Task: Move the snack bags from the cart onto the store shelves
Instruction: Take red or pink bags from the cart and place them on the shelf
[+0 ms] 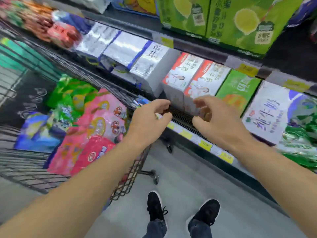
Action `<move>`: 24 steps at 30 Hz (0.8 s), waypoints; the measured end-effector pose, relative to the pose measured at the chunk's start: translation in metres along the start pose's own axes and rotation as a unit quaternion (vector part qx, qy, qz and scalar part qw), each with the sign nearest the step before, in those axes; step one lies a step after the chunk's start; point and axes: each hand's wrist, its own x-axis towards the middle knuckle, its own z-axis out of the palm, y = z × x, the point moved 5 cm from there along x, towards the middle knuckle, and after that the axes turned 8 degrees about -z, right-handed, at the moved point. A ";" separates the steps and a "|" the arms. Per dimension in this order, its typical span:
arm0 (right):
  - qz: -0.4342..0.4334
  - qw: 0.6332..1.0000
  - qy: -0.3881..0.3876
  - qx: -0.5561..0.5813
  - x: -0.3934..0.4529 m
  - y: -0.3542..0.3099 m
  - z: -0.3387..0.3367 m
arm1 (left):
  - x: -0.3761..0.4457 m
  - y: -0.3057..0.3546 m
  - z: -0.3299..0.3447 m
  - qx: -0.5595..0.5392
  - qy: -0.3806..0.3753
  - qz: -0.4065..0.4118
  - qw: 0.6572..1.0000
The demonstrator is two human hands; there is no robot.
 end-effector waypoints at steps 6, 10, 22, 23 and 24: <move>-0.097 0.992 -0.077 -0.034 0.024 -0.091 0.088 | -0.022 -0.101 -0.101 0.013 0.048 -0.077 0.996; -0.143 0.978 -0.136 -0.064 0.031 -0.138 0.146 | -0.043 -0.166 -0.147 0.039 0.050 -0.125 0.990; -0.115 0.940 -0.295 -0.129 0.056 -0.183 0.311 | -0.050 -0.293 -0.205 0.144 -0.016 -0.193 0.970; -0.101 0.940 -0.298 -0.135 0.060 -0.179 0.319 | -0.046 -0.295 -0.205 0.150 -0.020 -0.184 0.971; -0.088 0.938 -0.304 -0.144 0.064 -0.177 0.328 | -0.043 -0.297 -0.207 0.152 -0.023 -0.178 0.972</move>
